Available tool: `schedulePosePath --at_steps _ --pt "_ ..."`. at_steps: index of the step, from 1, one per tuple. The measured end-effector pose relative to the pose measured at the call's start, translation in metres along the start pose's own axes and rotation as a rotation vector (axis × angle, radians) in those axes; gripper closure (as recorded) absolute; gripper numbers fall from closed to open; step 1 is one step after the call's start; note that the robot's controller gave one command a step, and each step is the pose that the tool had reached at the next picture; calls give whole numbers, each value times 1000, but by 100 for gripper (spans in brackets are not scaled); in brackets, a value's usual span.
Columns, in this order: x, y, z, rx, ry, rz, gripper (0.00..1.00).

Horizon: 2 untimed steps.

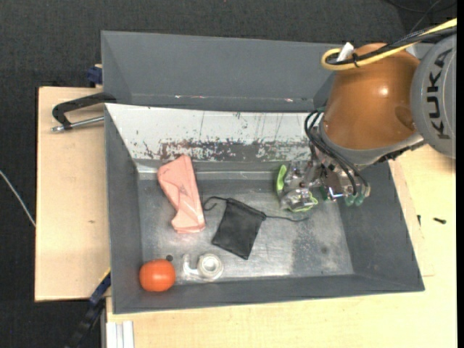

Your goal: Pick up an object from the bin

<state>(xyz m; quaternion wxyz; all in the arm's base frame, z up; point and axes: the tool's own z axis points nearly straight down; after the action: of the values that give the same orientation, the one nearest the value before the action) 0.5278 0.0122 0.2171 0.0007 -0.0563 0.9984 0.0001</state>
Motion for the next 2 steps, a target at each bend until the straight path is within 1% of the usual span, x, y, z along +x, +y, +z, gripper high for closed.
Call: schedulePosePath --at_steps 1,2 --pt "10 30 17 -1 2 -4 0" --pt "10 30 17 -1 2 -4 0"
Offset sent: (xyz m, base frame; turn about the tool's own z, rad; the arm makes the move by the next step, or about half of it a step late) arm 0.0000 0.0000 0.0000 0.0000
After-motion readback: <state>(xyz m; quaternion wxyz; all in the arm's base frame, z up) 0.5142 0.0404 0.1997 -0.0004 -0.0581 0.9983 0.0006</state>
